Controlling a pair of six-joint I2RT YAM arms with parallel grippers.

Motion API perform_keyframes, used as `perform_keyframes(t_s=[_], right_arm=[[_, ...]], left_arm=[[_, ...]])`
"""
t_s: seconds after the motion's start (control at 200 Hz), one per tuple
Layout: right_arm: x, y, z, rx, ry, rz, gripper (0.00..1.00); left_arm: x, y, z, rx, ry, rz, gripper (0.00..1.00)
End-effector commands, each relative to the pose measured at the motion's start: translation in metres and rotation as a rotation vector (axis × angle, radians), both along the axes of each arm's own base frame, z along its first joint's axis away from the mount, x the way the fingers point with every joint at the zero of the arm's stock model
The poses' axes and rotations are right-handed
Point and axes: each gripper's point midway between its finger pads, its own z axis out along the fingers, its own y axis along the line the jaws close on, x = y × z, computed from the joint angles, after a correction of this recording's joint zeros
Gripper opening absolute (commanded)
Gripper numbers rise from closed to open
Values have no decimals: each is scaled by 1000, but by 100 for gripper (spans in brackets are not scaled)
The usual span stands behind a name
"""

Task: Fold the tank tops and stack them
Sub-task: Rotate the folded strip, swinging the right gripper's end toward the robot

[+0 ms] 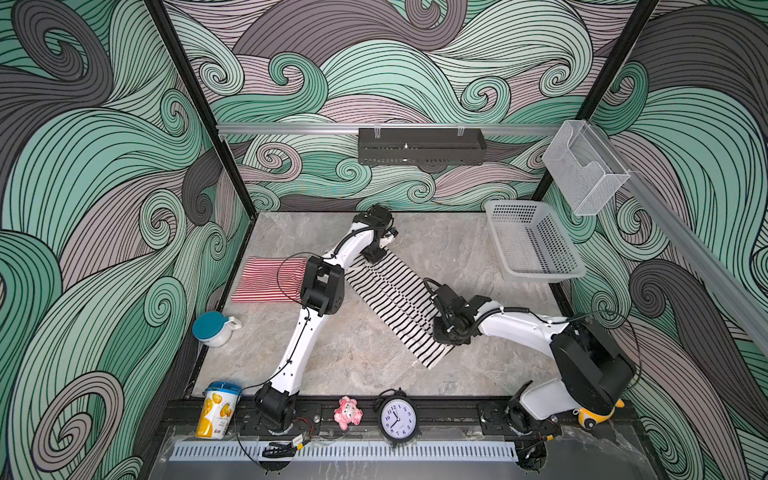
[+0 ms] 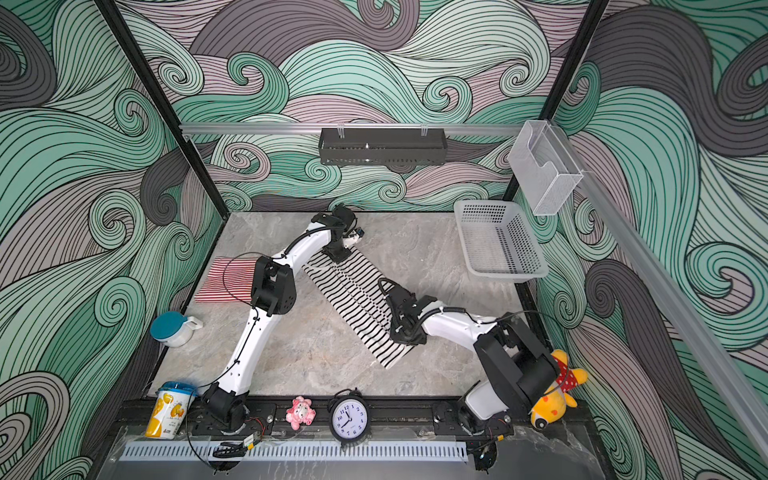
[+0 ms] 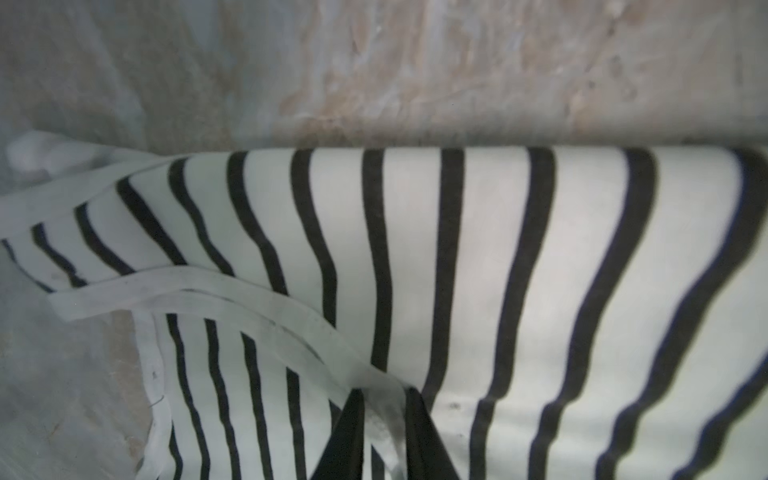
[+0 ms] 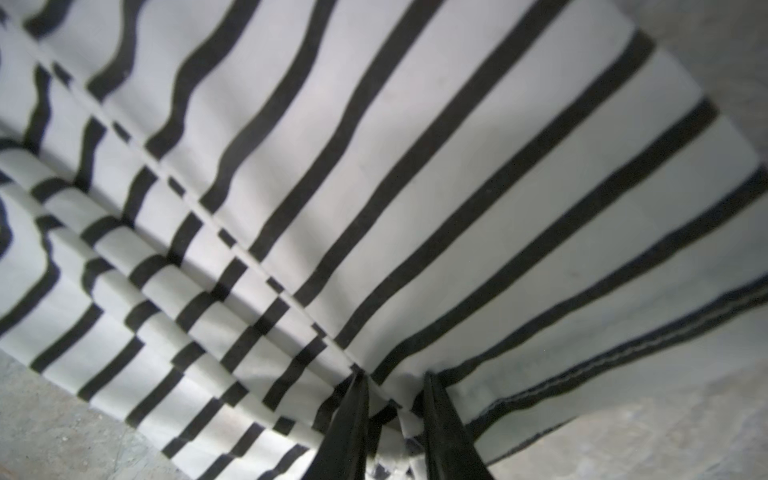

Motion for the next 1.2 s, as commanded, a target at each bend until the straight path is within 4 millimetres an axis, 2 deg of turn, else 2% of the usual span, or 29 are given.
perform_keyframes(t_s=[0.0, 0.095, 0.18, 0.235, 0.32, 0.385, 0.511, 0.711, 0.886, 1.031, 1.191], right_arm=[[-12, 17, 9, -47, 11, 25, 26], [-7, 30, 33, -11, -55, 50, 30], [4, 32, 56, 32, -141, 44, 39], [11, 29, 67, 45, -176, 38, 42], [23, 22, 71, 57, -193, 41, 43], [33, 15, 65, 56, -191, 32, 43], [49, 2, 49, 75, -169, -3, 42], [60, -3, 29, 93, -139, -16, 41], [51, -4, 7, 89, -92, -15, 40], [37, -5, -9, 94, -64, -29, 40], [13, -1, -25, 68, -15, -14, 39]], left_arm=[[20, -2, 38, -61, -109, 50, 19], [12, -4, 74, -119, -131, 76, 19], [-5, -5, 101, -175, -128, 83, 20], [-18, -6, 113, -214, -121, 93, 20], [-50, -11, 116, -297, -53, 82, 20], [-78, -15, 105, -330, 20, 39, 20], [-115, -11, 83, -311, 89, 52, 20], [-146, -3, 38, -267, 186, 86, 19], [-155, 5, 6, -204, 238, 106, 18], [-157, 9, -9, -173, 264, 93, 18], [-146, 16, -18, -108, 245, 103, 17]])
